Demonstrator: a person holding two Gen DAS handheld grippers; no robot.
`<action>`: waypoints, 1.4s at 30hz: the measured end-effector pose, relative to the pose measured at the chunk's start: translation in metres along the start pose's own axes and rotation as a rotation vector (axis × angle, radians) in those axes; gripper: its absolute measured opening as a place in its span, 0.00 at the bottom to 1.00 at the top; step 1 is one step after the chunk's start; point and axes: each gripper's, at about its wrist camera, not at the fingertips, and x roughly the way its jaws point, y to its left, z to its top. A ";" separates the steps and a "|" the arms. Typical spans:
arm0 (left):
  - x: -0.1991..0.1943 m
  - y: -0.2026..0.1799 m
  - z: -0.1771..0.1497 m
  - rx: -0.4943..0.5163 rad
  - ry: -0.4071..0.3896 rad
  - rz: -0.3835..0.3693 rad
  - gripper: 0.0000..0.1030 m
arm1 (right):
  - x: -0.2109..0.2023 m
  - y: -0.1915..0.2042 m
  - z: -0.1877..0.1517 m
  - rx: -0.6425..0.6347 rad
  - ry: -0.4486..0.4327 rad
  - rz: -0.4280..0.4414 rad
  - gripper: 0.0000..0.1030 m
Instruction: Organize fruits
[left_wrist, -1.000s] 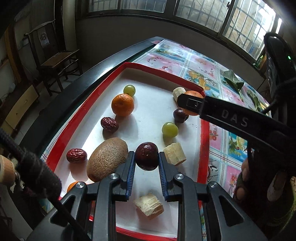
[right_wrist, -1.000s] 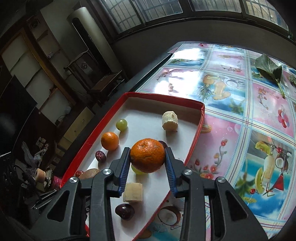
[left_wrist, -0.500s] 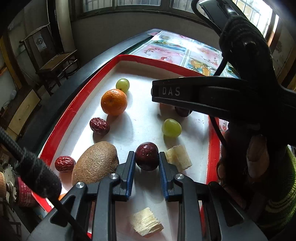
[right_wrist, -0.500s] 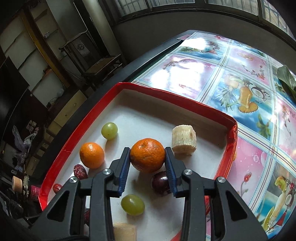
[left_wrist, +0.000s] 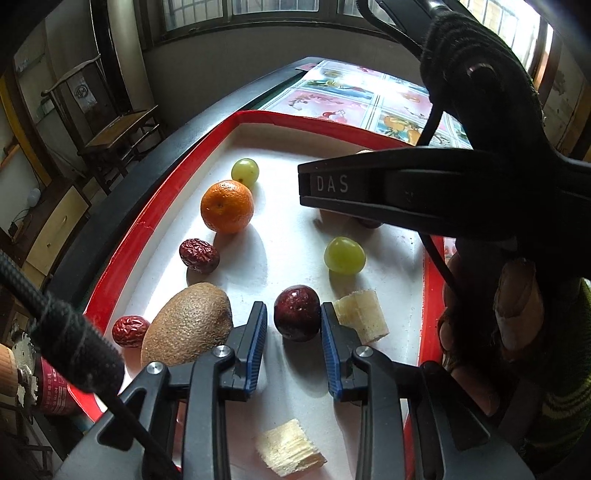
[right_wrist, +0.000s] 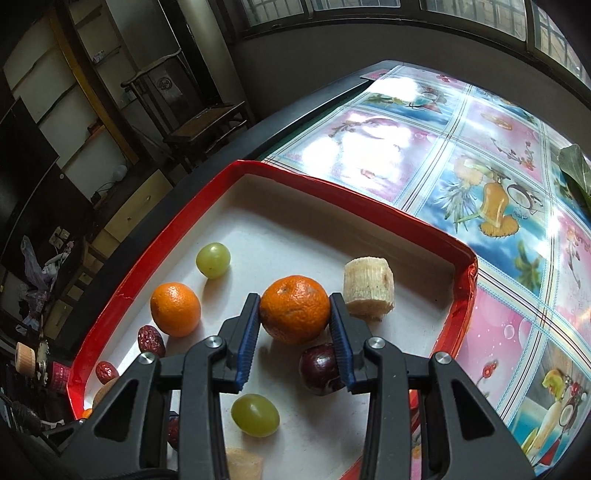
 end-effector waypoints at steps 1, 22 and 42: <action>0.000 0.000 0.001 -0.001 0.005 -0.007 0.36 | 0.000 0.000 0.000 0.001 0.000 0.000 0.38; -0.055 0.000 -0.030 0.019 -0.072 0.022 0.74 | -0.048 -0.009 -0.030 -0.050 -0.048 0.066 0.57; -0.099 0.015 -0.081 0.022 -0.122 0.079 0.76 | -0.121 0.018 -0.123 -0.563 -0.082 0.258 0.79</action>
